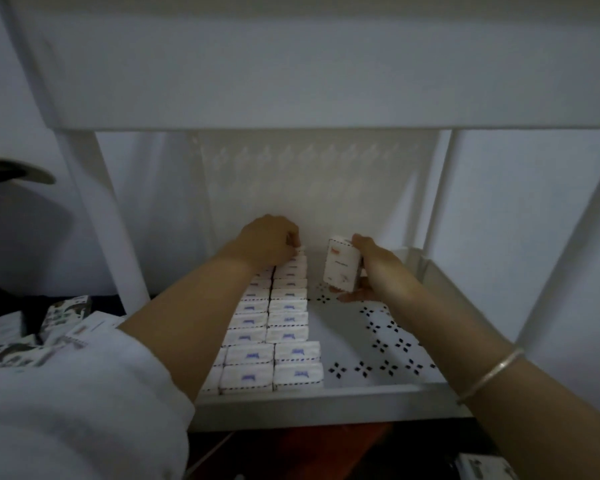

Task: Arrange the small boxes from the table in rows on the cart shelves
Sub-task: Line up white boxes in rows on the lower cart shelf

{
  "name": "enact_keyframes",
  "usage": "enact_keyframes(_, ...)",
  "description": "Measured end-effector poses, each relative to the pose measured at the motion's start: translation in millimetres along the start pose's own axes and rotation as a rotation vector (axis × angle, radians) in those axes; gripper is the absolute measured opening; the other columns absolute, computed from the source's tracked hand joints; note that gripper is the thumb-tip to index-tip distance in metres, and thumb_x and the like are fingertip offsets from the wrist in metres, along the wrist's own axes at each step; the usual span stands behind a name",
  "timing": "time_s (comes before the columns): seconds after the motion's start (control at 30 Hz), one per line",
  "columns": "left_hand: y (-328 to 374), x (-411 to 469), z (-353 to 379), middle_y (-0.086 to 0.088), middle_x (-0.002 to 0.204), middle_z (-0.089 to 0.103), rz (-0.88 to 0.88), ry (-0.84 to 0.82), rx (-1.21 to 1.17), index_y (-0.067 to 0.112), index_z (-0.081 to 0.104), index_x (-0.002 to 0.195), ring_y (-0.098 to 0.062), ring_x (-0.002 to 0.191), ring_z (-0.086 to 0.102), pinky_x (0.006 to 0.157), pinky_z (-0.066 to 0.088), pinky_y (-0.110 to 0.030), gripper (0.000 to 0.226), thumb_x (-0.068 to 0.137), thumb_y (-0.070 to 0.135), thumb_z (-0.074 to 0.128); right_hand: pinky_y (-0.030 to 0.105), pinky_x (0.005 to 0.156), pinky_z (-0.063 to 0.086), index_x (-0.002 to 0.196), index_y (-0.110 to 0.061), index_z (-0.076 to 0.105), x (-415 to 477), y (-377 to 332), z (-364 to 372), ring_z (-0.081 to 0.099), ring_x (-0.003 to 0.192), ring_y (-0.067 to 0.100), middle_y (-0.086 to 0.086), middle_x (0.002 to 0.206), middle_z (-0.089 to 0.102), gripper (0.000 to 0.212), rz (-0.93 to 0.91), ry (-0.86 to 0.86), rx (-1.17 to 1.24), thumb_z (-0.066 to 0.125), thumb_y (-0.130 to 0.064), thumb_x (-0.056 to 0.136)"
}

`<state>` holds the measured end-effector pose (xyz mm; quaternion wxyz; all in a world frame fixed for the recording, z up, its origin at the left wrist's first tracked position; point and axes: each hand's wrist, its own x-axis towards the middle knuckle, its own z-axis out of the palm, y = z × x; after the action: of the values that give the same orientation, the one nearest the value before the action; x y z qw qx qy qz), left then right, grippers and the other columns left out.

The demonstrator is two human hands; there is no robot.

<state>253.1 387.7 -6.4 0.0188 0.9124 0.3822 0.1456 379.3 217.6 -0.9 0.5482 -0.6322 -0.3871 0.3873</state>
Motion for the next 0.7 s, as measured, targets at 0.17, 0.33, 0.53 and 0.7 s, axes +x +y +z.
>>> enact_keyframes(0.17, 11, -19, 8, -0.005, 0.121, 0.052, 0.057, 0.042, 0.344, 0.019, 0.065, 0.116, -0.023, 0.114, 0.044, 0.087, 0.041, -0.036, 0.039, 0.102, 0.035, 0.032, 0.042, 0.075, 0.06, 0.098, -0.019, 0.06, -41, 7, -10, 0.064, 0.098, 0.032, 0.015, 0.103, 0.065, 0.03, -0.031, -0.148, -0.155, 0.034, -0.033, 0.103)
enact_keyframes(0.33, 25, -38, 9, -0.01, 0.155, 0.028, -0.078, -0.225, 0.332, 0.018, 0.026, 0.151, -0.029, 0.14, 0.024, 0.112, 0.027, -0.044, 0.053, 0.104, 0.04, 0.015, 0.048, 0.091, 0.052, 0.107, 0.0, 0.059, -66, 24, -20, 0.062, 0.099, 0.033, 0.02, 0.109, 0.063, 0.048, -0.08, -0.267, -0.573, 0.033, -0.04, 0.102)
enact_keyframes(0.53, 52, -80, 4, -0.006, 0.163, 0.001, -0.039, -0.282, 0.082, 0.019, 0.01, 0.155, -0.022, 0.15, 0.0, 0.121, 0.005, -0.043, 0.055, 0.104, 0.039, 0.014, 0.022, 0.068, 0.039, 0.079, 0.001, 0.056, -77, 30, -18, 0.056, 0.078, 0.024, 0.01, 0.077, 0.058, 0.045, -0.166, -0.367, -0.82, 0.041, -0.035, 0.101)
enact_keyframes(0.7, 79, -132, -13, -0.007, 0.143, 0.048, 0.157, 0.04, -0.145, 0.019, 0.053, 0.133, -0.027, 0.134, 0.04, 0.112, 0.029, -0.043, 0.037, 0.098, 0.023, 0.041, 0.03, 0.072, 0.045, 0.083, -0.007, 0.068, -79, 40, -17, 0.063, 0.082, 0.025, 0.003, 0.079, 0.069, 0.038, -0.278, -0.196, -0.876, 0.056, -0.042, 0.094)
